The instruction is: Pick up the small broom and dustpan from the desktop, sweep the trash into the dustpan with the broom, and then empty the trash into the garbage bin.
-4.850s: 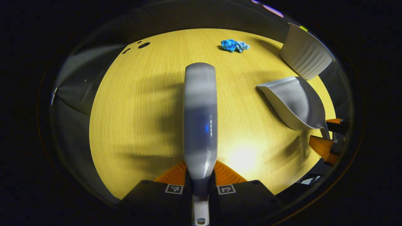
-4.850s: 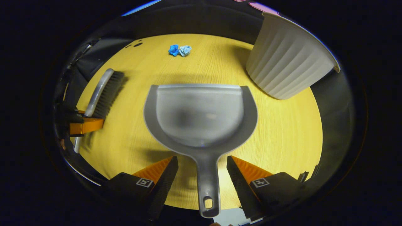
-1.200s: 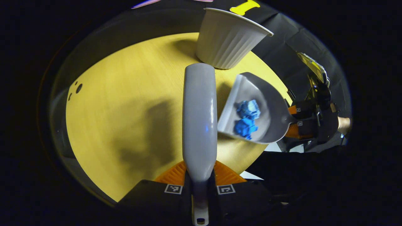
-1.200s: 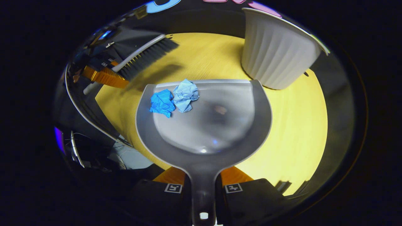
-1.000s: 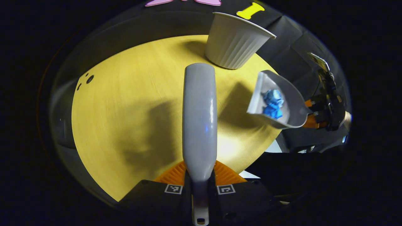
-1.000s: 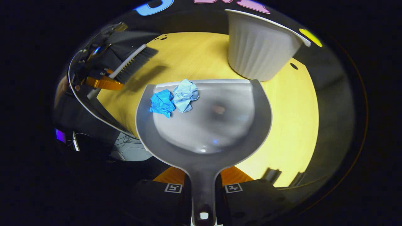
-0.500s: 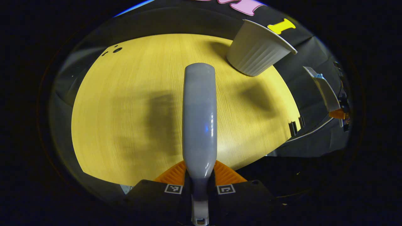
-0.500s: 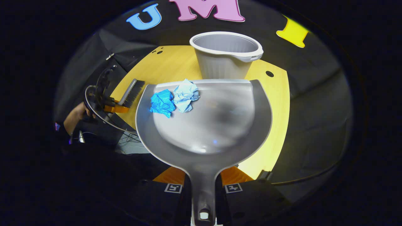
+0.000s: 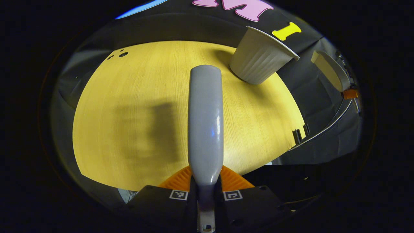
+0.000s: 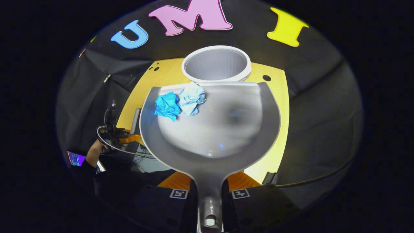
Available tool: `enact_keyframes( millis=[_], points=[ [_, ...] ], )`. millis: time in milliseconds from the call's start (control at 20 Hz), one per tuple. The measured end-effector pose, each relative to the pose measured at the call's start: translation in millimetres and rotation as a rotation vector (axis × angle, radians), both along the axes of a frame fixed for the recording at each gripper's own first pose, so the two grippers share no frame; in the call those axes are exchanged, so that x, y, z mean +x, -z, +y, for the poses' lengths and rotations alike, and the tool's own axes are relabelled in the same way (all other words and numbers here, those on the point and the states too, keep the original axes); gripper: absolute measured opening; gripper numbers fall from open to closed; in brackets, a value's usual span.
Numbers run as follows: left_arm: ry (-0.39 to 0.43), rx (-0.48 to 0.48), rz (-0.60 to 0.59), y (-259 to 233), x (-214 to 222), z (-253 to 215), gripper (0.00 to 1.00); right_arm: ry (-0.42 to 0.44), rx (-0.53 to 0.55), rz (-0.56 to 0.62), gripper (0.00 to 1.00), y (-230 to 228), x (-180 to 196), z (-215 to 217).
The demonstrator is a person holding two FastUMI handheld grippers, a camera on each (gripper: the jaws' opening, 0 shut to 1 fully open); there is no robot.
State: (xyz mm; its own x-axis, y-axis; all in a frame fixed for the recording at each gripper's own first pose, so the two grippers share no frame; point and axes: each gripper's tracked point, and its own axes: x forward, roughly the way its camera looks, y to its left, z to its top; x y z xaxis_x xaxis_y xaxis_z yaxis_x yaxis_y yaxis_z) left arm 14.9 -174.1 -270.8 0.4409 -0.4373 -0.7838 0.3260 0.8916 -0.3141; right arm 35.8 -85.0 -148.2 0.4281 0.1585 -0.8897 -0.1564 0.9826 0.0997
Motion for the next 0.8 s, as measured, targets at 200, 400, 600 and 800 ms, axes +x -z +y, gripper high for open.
enact_keyframes(
  millis=[200,400,600,800],
  points=[
    [-0.053,-0.038,0.010,7,-4,5,0.25,-0.007,-0.049,-0.037,0.34,-15,33,0],
    [-0.129,-0.059,-0.012,8,-12,10,0.25,-0.063,-0.162,-0.070,0.34,-15,81,-6],
    [-0.249,-0.097,-0.040,-7,-18,16,0.25,-0.093,-0.237,-0.108,0.34,1,139,-13],
    [-0.374,-0.110,-0.028,-9,-17,30,0.25,-0.158,-0.316,-0.157,0.34,13,190,-16]
  ],
)
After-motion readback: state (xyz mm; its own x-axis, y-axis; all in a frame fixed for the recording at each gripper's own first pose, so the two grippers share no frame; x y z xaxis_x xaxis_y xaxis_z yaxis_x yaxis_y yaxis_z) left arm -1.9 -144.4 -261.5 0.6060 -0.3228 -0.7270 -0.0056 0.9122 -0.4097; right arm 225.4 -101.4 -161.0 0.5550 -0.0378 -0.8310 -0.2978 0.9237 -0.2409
